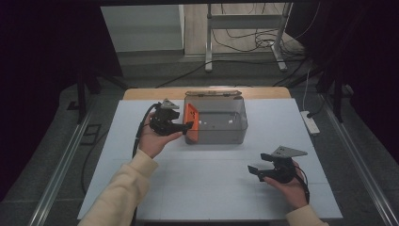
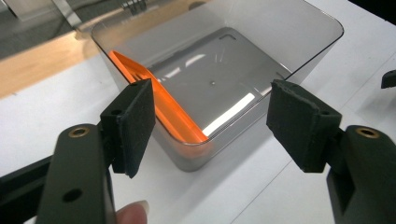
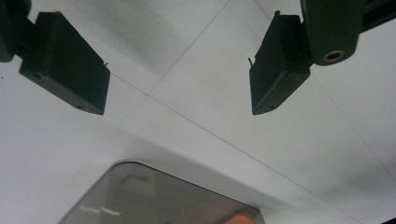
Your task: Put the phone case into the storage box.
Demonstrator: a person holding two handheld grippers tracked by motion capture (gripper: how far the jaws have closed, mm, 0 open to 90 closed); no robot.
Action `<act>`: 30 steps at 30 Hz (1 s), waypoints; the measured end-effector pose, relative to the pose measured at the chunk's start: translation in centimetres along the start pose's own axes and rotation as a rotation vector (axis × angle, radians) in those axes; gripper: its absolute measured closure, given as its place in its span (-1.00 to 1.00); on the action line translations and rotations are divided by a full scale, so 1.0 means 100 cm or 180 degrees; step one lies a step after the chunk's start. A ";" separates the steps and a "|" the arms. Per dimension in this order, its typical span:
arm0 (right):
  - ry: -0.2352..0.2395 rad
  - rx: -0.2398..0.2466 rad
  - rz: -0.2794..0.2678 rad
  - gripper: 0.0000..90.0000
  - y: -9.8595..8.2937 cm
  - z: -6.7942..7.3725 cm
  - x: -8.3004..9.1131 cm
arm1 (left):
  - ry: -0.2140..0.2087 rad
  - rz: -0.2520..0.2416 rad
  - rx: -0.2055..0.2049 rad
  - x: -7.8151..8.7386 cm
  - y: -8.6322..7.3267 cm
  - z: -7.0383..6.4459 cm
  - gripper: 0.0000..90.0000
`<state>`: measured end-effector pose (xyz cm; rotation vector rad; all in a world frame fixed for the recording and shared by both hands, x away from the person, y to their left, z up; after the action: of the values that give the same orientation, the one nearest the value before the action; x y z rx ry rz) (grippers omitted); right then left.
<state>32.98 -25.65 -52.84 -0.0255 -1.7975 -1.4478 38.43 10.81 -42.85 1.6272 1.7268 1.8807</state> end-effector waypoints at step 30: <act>-0.0021 0.0000 0.0016 -0.56 -0.002 0.000 0.001 | -0.0270 0.0006 -0.0210 0.029 -0.063 -0.015 -0.34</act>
<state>32.83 -25.74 -52.95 -0.0348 -1.8014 -1.4457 32.73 14.05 -45.59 1.6595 1.6136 1.8209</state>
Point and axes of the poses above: each handheld gripper's, and its own axes: x roughly backward along the jaws, y roughly out of its top, z roughly to its left, the point moved 3 cm from there along -x, roughly forward along the jaws, and after that the axes turned 14 degrees about -y, right-handed, at the moved point
